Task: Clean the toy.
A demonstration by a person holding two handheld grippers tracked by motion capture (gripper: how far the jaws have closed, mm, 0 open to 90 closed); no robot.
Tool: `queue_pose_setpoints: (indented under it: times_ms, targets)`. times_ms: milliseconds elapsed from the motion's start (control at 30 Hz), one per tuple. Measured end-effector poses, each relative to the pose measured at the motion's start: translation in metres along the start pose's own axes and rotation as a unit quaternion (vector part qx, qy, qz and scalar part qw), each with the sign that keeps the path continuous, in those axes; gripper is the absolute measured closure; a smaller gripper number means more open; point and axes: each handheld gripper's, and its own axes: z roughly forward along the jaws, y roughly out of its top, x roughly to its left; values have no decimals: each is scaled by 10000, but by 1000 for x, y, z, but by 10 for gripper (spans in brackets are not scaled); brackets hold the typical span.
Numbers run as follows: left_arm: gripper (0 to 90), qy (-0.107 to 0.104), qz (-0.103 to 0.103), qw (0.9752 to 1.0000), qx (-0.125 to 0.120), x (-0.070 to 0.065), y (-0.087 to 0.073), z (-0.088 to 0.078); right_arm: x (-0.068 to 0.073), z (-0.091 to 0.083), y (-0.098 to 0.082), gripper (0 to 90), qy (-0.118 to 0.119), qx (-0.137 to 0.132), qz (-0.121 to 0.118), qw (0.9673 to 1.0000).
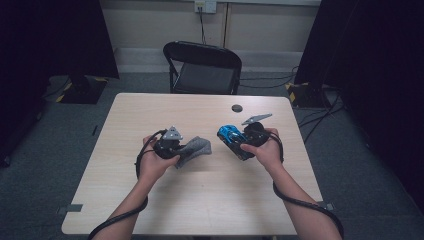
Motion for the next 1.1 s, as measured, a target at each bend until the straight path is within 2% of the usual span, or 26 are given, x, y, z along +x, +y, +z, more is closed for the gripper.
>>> queue_pose_setpoints:
  times_ms: [433, 767, 800, 933, 1000, 1100]
  targets:
    - [762, 283, -225, 9993, 56, 21, -19, -12, -16, -4, -29, 289, -96, 131, 143, 9998]
    - [762, 585, -375, 9975, 147, 38, -39, -26, -33, -7, -48, 288, -259, 208, 306, 9990]
    - [761, 639, -436, 9969, 121, 41, -43, -28, -36, -8, -52, 288, -298, 228, 324, 9988]
    - [761, 717, -455, 9963, 162, 45, -47, -30, -41, -8, -57, 288, -335, 252, 365, 9985]
    - [762, 736, -563, 9956, 135, 48, -49, -31, -46, -8, -60, 288, -397, 257, 428, 9980]
    - [761, 811, -600, 9948, 133, 53, -52, -32, -49, -9, -62, 288, -437, 260, 456, 9977]
